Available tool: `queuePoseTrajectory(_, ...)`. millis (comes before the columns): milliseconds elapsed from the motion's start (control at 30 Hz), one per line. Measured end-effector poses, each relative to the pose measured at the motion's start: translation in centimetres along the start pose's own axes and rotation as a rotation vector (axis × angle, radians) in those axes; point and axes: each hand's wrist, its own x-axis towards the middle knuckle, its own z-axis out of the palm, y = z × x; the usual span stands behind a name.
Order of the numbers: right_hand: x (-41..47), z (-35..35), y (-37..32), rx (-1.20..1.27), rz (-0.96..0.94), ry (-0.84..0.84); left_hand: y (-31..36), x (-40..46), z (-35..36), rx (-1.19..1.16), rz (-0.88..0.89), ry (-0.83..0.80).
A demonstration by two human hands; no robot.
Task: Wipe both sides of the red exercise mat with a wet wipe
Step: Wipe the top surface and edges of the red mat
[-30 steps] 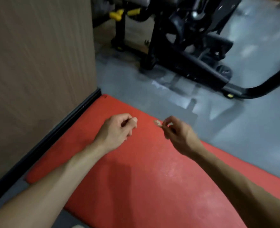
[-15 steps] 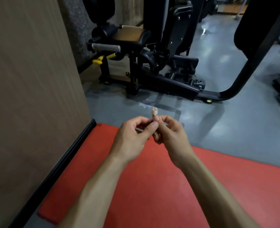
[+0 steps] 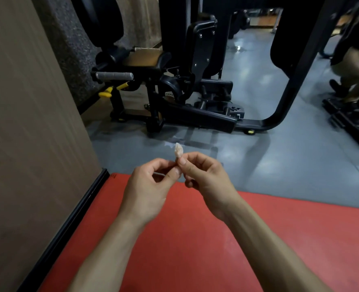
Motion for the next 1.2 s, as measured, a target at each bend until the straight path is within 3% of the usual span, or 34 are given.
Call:
queuePoseTrajectory(333, -0.3, 0.0, -1.3, 0.201, 0.101, 0.018, 0.1, -0.5, -0.6, 0.118, 0.004, -0.119)
queuePoseTrajectory(567, -0.3, 0.4, -1.5, 0.300, 0.114, 0.131, -0.2, -1.1, -1.2, 0.287, 0.015, -0.167)
queuePoseTrajectory(700, -0.6, 0.2, -1.7, 0.270, 0.085, 0.196, -0.9, -1.0, -2.2, 0.421, -0.028, -0.240)
queuePoseTrajectory(900, -0.9, 0.2, -1.6, 0.136, 0.040, 0.224, -1.7, -0.7, -3.8, 0.595, -0.065, -0.201)
queuePoseTrajectory(1200, -2.0, 1.7, -1.5, -0.015, 0.090, 0.035, -0.2, -1.0, -3.5, 0.113, 0.040, -0.103)
